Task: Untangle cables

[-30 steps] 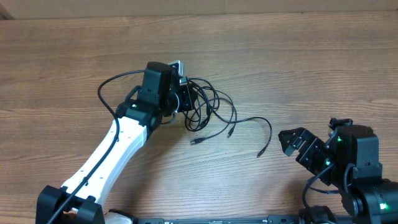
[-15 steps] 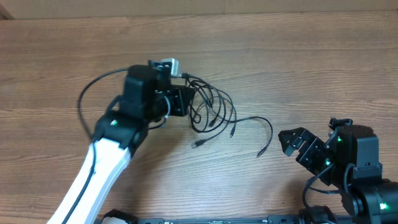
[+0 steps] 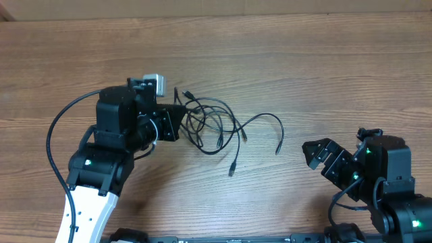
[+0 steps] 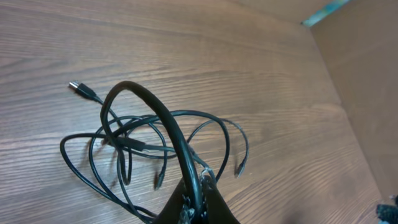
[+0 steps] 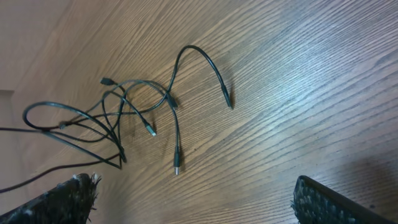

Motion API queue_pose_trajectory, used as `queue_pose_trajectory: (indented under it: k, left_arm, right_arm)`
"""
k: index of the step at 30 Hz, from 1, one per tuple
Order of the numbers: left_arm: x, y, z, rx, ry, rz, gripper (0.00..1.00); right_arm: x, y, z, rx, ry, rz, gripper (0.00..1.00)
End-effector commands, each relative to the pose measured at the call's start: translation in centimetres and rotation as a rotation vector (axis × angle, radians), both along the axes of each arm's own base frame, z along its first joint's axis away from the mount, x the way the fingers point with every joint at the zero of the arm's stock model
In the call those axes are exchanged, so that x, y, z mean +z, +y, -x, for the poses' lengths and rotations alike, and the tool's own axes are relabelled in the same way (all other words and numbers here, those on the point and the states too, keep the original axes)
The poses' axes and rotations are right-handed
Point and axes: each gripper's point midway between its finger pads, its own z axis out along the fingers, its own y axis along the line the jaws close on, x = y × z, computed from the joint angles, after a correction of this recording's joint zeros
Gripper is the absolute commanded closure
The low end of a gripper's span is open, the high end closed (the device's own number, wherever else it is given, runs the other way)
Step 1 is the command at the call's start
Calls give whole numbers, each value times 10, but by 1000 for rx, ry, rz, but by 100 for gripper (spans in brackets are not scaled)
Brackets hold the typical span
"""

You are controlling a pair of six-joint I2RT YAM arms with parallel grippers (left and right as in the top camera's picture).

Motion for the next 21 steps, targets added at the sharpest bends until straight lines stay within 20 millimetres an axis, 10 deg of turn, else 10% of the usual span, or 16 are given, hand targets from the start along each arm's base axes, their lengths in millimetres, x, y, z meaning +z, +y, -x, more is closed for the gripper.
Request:
queue_pose_trajectory:
  k: [1,21]
  left_arm:
    - [1,2,7,-40,-19,-38,96]
    - [-5,-8,21,-98,39,-1,96]
  right_arm:
    - [4,-3,-2,-12,-17,10,0]
    - [4,-3,-2,-12,-17,10,0]
